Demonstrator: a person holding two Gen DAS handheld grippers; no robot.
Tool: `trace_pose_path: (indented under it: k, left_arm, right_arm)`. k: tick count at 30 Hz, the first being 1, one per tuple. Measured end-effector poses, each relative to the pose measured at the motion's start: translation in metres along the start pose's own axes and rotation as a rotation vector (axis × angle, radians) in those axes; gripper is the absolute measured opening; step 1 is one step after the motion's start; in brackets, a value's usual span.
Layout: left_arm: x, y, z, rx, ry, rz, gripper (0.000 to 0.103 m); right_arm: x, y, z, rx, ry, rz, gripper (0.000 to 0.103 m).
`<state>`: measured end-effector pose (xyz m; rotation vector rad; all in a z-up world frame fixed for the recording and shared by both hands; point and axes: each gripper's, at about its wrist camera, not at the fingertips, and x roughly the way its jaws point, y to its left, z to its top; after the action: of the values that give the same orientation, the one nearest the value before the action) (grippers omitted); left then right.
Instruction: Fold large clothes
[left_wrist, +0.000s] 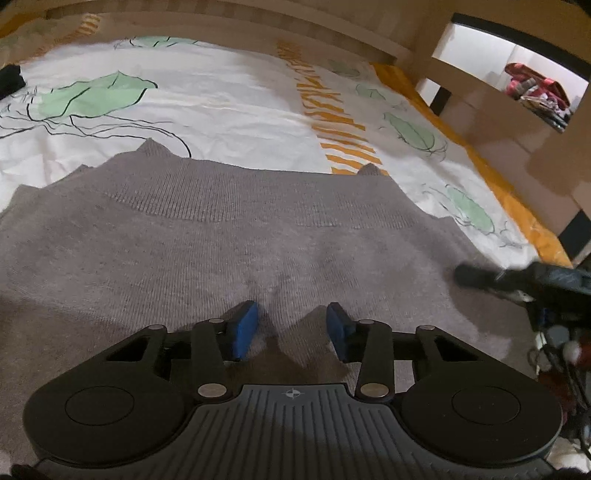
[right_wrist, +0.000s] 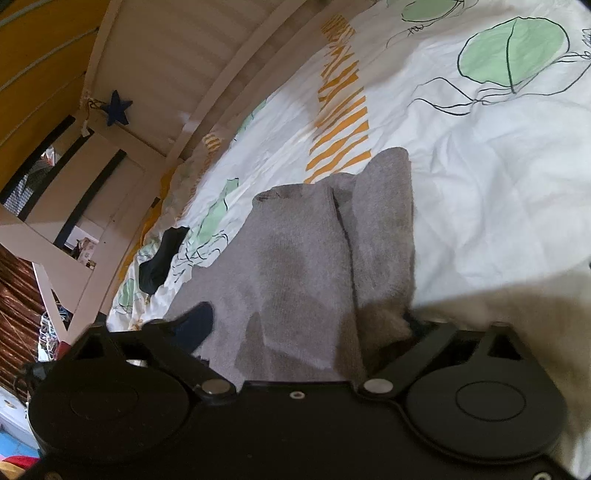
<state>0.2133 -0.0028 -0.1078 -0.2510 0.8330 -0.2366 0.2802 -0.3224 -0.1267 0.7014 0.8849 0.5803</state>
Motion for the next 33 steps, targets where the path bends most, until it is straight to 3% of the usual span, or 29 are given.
trace_pose_path:
  k: [1, 5, 13, 19, 25, 33]
  left_arm:
    - [0.0, 0.0, -0.001, 0.002, -0.003, -0.003, 0.041]
    - [-0.002, 0.0, -0.004, 0.009, -0.01, -0.013, 0.041]
    - [-0.025, 0.011, -0.004, 0.027, -0.017, -0.065, 0.041]
    - [-0.066, 0.044, -0.008, 0.029, -0.082, 0.004, 0.048]
    - [-0.113, 0.095, -0.011, -0.046, -0.165, 0.101, 0.049]
    - [-0.152, 0.142, -0.016, -0.163, -0.212, 0.166, 0.05]
  right_arm:
    - [0.0, -0.004, -0.001, 0.03, 0.01, 0.002, 0.047]
    - [-0.001, 0.004, -0.001, 0.017, 0.009, -0.012, 0.04]
    - [-0.013, 0.076, 0.009, -0.044, -0.02, 0.018, 0.038]
    - [0.006, 0.144, 0.017, -0.084, 0.03, 0.044, 0.038]
    - [0.056, 0.199, 0.006, -0.101, 0.103, 0.098, 0.037]
    - [0.151, 0.229, -0.039, -0.114, 0.201, 0.068, 0.038]
